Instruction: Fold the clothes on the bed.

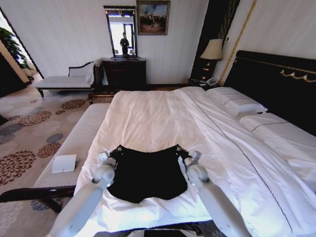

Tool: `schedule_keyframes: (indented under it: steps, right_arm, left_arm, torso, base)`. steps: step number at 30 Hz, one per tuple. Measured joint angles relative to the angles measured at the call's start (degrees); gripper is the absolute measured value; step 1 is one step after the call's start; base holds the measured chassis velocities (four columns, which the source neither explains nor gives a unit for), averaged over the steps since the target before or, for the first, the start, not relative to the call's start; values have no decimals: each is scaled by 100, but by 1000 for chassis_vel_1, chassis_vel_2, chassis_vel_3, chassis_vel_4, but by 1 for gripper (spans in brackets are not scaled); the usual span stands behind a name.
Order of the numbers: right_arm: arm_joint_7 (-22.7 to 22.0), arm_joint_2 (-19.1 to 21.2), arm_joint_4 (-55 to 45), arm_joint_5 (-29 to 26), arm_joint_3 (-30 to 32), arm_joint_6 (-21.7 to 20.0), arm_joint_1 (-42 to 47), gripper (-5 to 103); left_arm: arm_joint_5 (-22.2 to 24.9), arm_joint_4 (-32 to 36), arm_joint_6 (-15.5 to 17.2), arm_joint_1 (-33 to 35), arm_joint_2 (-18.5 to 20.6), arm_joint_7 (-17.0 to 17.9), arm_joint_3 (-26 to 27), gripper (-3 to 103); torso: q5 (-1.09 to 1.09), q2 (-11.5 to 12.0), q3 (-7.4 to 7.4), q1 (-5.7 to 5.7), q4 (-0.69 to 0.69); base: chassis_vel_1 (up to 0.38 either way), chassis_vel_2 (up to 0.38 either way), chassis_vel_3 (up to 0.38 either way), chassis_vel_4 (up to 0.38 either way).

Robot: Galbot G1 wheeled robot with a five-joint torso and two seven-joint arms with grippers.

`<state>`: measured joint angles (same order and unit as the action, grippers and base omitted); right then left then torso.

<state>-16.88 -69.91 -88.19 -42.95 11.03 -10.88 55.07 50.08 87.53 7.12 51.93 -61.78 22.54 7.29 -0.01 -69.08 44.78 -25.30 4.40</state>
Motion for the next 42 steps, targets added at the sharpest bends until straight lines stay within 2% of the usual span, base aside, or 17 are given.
schedule_keyframes:
  steps: [4, 8, 17, 23, 26, 29, 35, 42]
  right_arm:
    - [98, -172, 634, 334, -49, 308, -322, 0]
    - [145, -303, 977, 509, -35, 604, -517, 0]
    - [222, -359, 1468, 1002, -75, 1059, -874, 0]
    - [265, -429, 1756, 1156, -138, 1167, -977, 0]
    - [308, -462, 1820, 1245, -159, 1230, -938, 0]
    - [348, -475, 1815, 1373, -168, 1334, -790, 0]
    - [369, -437, 1588, 1522, -98, 1543, -494, 0]
    - [531, -404, 1165, 2421, 121, 2067, 201, 0]
  left_arm:
    - [-117, -636, -304, -488, -234, -156, -66, 1]
    - [-224, -949, -544, -657, -339, -292, -58, 1]
    - [-519, -1427, -770, -910, -441, -430, -79, 1]
    - [-631, -1735, -846, -1081, -535, -489, -154, 1]
    - [-724, -1743, -934, -1002, -535, -555, -183, 1]
    - [-780, -1651, -1172, -803, -618, -580, -126, 1]
    - [-767, -1336, -1266, -469, -578, -644, 52, 1]
    - [-899, -735, -1396, 283, -429, -796, 464, 1]
  torso:
    - [1, 0, -1, 0, 3]
    - [1, 0, -1, -1, 1]
    - [1, -1, -2, 3, 1]
    - [1, -1, -2, 1, 2]
    - [2, -1, -3, 2, 2]
    - [0, -1, -3, 2, 1]
    - [1, -1, -3, 2, 3]
    - [0, -2, -3, 3, 2]
  base:
    - [0, 0, 0, 0]
    - [0, 0, 0, 0]
    - [0, 0, 0, 0]
    - [0, 0, 0, 0]
    - [0, 0, 0, 0]
    - [0, 0, 0, 0]
    - [0, 0, 0, 0]
    - [0, 0, 0, 0]
